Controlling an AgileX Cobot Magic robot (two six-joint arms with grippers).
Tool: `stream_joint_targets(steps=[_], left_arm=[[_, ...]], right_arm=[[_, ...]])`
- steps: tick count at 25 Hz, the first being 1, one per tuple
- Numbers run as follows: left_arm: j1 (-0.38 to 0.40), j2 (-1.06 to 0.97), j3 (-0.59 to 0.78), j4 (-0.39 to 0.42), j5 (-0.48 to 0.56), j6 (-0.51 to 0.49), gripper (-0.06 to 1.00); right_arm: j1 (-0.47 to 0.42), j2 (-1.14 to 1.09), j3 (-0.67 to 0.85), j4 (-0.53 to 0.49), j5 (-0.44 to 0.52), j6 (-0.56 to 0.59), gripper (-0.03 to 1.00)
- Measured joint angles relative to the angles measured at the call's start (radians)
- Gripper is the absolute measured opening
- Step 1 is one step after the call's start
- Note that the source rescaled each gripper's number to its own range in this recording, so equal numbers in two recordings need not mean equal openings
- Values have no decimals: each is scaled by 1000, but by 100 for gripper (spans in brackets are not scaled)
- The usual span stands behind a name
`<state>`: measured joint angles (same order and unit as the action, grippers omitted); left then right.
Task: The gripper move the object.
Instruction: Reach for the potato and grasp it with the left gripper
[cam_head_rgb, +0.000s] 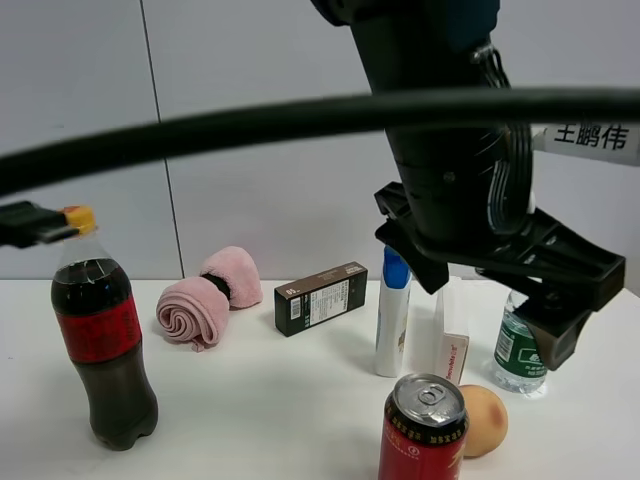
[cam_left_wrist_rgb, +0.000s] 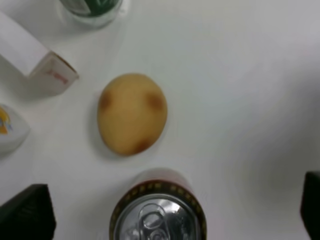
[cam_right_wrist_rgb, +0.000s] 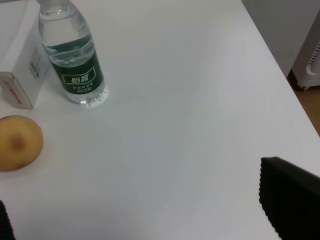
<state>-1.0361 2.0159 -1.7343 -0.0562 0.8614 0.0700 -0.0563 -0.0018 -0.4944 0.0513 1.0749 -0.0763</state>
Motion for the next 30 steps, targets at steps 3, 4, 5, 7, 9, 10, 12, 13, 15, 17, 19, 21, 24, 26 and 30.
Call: stream_joint_targets(steps=[3, 4, 5, 7, 9, 10, 12, 13, 15, 17, 19, 21, 24, 26, 30], left_arm=[[0, 9, 7, 0, -38, -1, 100], [0, 16, 7, 0, -53, -1, 100], [0, 23, 7, 0, -72, -1, 100], [0, 49, 7, 1, -109, -1, 100], [0, 74, 7, 0, -142, -1, 100], [0, 86, 7, 0, -154, -1, 100], [0, 103, 7, 0, -175, -1, 100], [0, 110, 7, 0, -182, 0, 100], [0, 122, 7, 0, -203, 0, 100], [0, 131, 7, 0, -230, 0, 100], [0, 140, 7, -1, -262, 0, 100], [0, 150, 7, -1, -295, 0, 100], [0, 167, 7, -1, -325, 0, 100], [0, 179, 7, -1, -338, 0, 100], [11, 214, 7, -3, -354, 0, 100]], right_arm=[[0, 0, 0, 0, 0, 0, 100], [0, 0, 0, 0, 0, 0, 100], [0, 0, 0, 0, 0, 0, 100], [0, 0, 0, 0, 0, 0, 100], [0, 0, 0, 0, 0, 0, 100], [0, 0, 0, 0, 0, 0, 100], [0, 0, 0, 0, 0, 0, 100], [0, 0, 0, 0, 0, 0, 100], [0, 0, 0, 0, 0, 0, 100], [0, 0, 0, 0, 0, 0, 100], [0, 0, 0, 0, 0, 0, 100], [0, 0, 0, 0, 0, 0, 100], [0, 0, 0, 0, 0, 0, 100], [0, 0, 0, 0, 0, 0, 100], [0, 0, 0, 0, 0, 0, 100]])
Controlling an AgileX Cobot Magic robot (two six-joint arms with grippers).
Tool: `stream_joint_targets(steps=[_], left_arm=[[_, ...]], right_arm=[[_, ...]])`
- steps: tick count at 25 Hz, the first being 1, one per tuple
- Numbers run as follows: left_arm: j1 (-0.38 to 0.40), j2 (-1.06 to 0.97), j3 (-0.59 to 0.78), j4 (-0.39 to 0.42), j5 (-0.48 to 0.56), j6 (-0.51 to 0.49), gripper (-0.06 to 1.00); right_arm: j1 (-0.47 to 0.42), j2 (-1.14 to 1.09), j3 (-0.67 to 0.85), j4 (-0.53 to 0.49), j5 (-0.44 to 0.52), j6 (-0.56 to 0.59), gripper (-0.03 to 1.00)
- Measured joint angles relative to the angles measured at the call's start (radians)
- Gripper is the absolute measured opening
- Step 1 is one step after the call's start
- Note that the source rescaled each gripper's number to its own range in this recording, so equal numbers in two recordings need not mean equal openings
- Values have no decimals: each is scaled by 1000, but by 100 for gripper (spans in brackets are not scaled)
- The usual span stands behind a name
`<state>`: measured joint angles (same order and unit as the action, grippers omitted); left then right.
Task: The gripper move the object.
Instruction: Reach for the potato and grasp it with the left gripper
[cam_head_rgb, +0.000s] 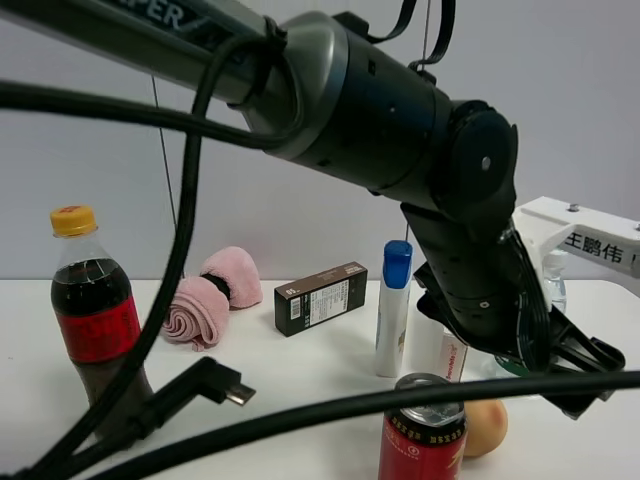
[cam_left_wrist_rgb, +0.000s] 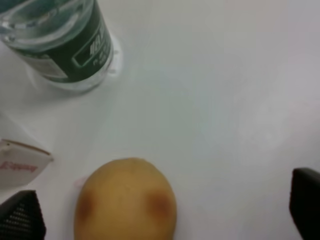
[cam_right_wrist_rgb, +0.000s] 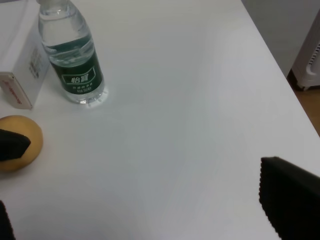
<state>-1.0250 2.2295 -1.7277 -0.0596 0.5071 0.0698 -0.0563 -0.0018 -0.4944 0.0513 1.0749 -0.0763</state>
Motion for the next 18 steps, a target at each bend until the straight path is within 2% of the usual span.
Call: stream_joint_targets(steps=[18], left_arm=[[12, 90, 3, 11, -46, 1, 100]], right_arm=[[0, 0, 0, 0, 0, 0, 100]])
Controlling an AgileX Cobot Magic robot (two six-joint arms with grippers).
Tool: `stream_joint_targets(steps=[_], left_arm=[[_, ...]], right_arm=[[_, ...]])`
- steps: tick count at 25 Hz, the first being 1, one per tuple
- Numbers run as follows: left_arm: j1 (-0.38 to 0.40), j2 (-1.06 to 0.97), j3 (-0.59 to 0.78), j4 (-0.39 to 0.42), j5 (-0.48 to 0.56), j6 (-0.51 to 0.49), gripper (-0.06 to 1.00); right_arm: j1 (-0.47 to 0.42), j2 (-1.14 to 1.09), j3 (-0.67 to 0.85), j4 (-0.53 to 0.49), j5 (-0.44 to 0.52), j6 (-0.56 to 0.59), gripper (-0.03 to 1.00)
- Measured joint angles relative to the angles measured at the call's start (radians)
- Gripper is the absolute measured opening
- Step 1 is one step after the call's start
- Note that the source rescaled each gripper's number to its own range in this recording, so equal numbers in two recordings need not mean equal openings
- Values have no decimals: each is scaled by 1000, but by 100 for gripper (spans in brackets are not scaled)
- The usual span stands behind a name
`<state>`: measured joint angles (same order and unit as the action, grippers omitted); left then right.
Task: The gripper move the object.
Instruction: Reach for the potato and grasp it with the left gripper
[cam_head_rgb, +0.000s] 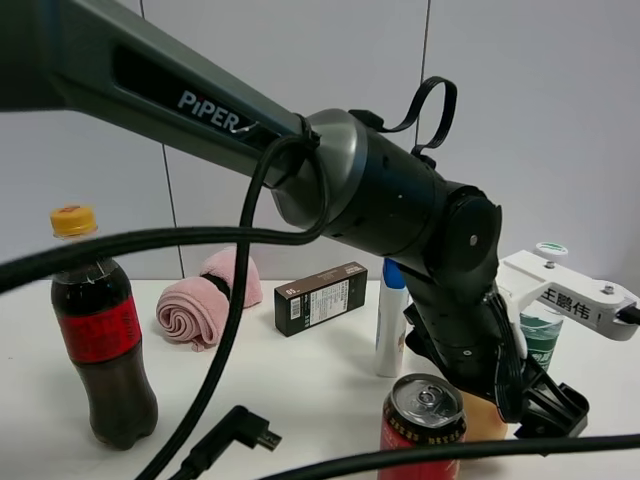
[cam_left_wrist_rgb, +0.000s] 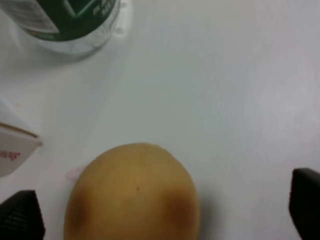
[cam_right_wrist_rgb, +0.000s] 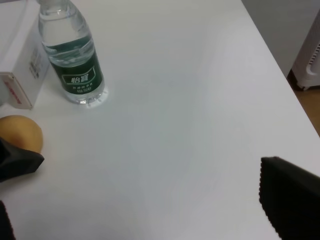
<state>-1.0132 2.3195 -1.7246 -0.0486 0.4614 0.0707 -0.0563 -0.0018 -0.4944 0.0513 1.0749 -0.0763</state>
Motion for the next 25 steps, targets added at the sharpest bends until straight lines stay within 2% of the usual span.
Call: stream_joint_targets(steps=[9, 25], left_arm=[[0, 5, 0, 0, -19, 3, 100], [0, 5, 0, -1, 16, 3, 100]], right_arm=[[0, 0, 0, 0, 0, 0, 100], [0, 0, 0, 0, 0, 0, 100]])
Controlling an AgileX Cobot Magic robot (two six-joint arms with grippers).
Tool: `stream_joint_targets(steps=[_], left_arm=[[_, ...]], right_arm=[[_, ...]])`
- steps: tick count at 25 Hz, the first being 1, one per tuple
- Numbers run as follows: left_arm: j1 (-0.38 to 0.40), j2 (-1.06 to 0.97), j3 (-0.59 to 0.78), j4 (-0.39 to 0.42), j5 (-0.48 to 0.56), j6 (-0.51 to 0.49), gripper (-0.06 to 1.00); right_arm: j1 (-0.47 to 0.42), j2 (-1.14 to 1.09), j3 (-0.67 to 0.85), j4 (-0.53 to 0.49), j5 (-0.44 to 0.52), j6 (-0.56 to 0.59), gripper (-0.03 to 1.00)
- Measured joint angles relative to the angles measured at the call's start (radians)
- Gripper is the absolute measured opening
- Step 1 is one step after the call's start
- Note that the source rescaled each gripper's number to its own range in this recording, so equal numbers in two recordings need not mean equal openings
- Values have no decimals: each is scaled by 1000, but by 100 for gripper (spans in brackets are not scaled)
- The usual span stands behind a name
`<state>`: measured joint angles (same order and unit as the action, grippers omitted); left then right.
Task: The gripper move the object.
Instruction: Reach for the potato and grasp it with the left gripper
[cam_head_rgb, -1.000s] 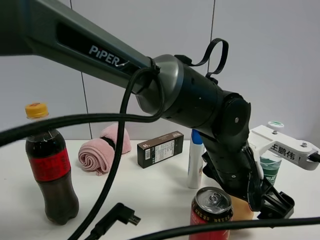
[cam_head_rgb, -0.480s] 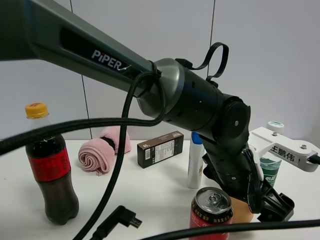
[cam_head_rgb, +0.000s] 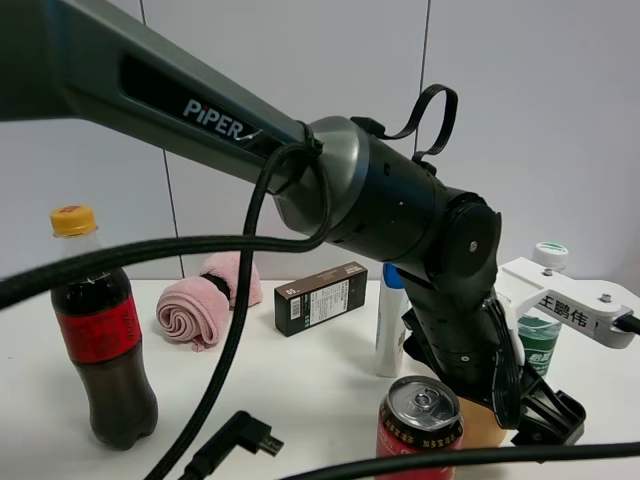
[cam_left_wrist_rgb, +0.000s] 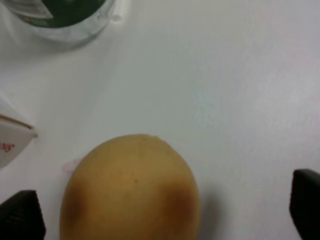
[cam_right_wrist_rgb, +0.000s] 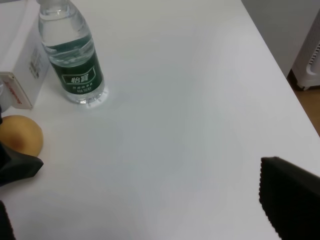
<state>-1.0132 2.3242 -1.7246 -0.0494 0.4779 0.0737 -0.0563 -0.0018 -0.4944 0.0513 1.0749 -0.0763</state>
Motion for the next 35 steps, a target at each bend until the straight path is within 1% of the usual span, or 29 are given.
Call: stream_joint_targets(steps=[35], left_arm=[[7, 0, 0, -3, -6, 1, 100]], right_arm=[[0, 0, 0, 0, 0, 0, 100]])
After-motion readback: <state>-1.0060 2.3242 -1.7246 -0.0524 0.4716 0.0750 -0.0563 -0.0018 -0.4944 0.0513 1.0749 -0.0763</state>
